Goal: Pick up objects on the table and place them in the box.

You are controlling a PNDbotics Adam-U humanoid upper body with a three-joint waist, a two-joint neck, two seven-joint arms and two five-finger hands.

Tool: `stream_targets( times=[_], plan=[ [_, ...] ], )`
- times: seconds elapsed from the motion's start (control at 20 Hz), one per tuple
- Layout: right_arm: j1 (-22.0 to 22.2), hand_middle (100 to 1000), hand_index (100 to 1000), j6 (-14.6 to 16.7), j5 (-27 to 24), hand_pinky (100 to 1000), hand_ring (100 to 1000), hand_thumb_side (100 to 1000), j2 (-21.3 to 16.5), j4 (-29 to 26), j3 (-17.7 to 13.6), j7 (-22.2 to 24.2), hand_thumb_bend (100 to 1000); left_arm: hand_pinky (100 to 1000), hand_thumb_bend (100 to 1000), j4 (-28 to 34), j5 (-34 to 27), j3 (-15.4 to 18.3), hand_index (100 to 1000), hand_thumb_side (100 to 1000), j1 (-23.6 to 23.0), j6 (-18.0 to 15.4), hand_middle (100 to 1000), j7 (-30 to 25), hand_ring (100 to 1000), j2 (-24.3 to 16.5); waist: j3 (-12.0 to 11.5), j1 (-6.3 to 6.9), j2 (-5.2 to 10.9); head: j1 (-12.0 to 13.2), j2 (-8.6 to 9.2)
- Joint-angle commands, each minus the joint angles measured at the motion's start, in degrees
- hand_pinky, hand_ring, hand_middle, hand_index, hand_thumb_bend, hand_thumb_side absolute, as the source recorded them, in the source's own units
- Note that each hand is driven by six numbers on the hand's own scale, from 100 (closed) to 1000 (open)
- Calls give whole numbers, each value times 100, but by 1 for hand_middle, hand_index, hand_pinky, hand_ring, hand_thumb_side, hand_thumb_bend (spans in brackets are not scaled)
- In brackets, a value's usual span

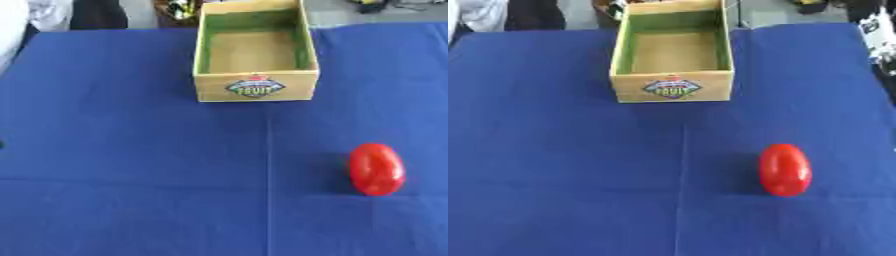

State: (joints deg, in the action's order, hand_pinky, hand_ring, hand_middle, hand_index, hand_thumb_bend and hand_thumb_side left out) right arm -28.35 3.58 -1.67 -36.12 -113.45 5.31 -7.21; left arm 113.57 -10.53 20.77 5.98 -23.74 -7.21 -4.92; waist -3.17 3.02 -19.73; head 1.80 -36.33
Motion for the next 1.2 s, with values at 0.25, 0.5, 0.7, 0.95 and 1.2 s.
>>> stream_targets(
  times=[0.25,0.5,0.7,0.95,1.2],
  plan=[
    [-148,657,821,14,87,906,863,853,-189,-114,-11,74,231,371,426,103,9,44,803,791,9,9,509,-6,423,-53,-2,-17,140,-26,-36],
    [-240,668,827,11,140,904,868,893,-236,-114,25,139,256,371,424,103,-9,34,804,790,9,3,508,-11,422,-69,-8,-12,154,-29,0],
    [-441,696,841,-34,323,900,879,1000,-365,-114,100,312,348,371,422,103,-26,26,804,790,1,2,509,-12,422,-89,-15,-16,181,-39,-15],
    [-870,740,859,-249,936,879,882,1000,-598,-114,284,865,406,371,421,103,-46,7,804,787,-14,4,508,-21,421,-118,-43,-27,219,-62,-39],
    [-1329,787,895,-292,1536,872,893,1000,-788,-114,539,1609,440,371,422,103,-69,-17,804,789,-27,5,509,-45,421,-139,-63,-20,242,-82,-24]
  ],
)
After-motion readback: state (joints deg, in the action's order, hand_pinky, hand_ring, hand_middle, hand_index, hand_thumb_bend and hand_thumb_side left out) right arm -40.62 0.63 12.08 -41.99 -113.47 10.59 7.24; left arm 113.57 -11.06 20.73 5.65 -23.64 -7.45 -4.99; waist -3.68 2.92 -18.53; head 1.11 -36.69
